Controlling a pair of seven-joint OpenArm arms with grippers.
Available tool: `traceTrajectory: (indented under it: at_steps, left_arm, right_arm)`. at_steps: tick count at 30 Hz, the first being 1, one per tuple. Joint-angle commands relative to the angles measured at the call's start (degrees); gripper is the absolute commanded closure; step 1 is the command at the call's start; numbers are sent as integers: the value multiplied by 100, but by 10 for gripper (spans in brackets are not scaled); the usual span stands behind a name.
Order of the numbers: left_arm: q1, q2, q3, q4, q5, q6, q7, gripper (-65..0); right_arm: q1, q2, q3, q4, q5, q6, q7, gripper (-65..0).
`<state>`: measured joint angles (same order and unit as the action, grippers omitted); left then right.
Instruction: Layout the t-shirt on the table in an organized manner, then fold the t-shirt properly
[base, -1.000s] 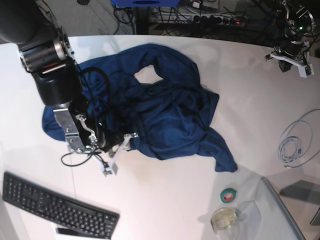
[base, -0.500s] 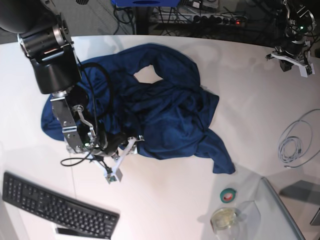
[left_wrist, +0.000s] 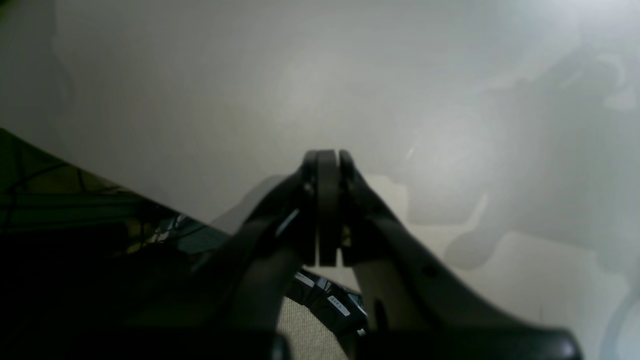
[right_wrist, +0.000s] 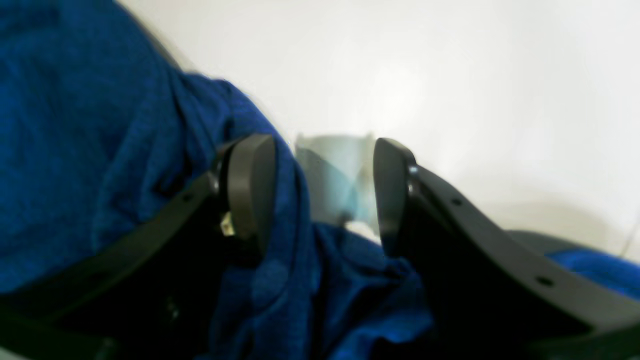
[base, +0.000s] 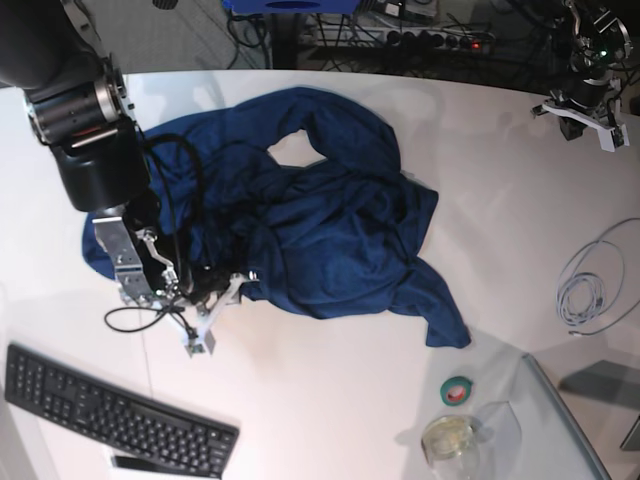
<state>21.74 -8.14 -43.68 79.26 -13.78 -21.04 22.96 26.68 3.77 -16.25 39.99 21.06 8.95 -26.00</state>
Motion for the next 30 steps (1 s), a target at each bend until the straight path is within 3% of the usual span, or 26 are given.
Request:
traceTrajectory:
  at_steps: [1,3,5,6,16,18,21,23,30]
  left_arm:
    - [11,-96,-32,78,-50,16,-111,0]
    - [11,-96,-32,78,-50,16,-111,0]
    - [20,-96,-32,78,-50,16,-111,0]
    - [20,-96,-32,78,-50,16,-111,0]
    - [20,-96,-32,78,-50,16,-111,0]
    - [20,-96,-32,78,-50,16,-111,0]
    - [20,-96,-32,78,-50,16,-111,0]
    - [20,-96,-32,78,-50,16,-111,0]
    - [-15,-96,-23,78,-50,16,-111,0]
  right_arm:
    - [185,5,12,85,52,24,116,-284]
    - [185,-3,21,85,52,24,90,-192]
    - [185,-3,38,85,61,24,90,-29]
    - [185,-3,47,85,61,24,90,0]
    - [-8,5,311,1025,70,24,-191,-11]
    - [-8,-12,416,1017,61,24,-191,-59]
    - [-8,-21,407,981,61,24,-174,-212]
    - [9,-21,407,779,61,24,-165,-281]
    - [27,-21,407,340,61,32,-156,-236]
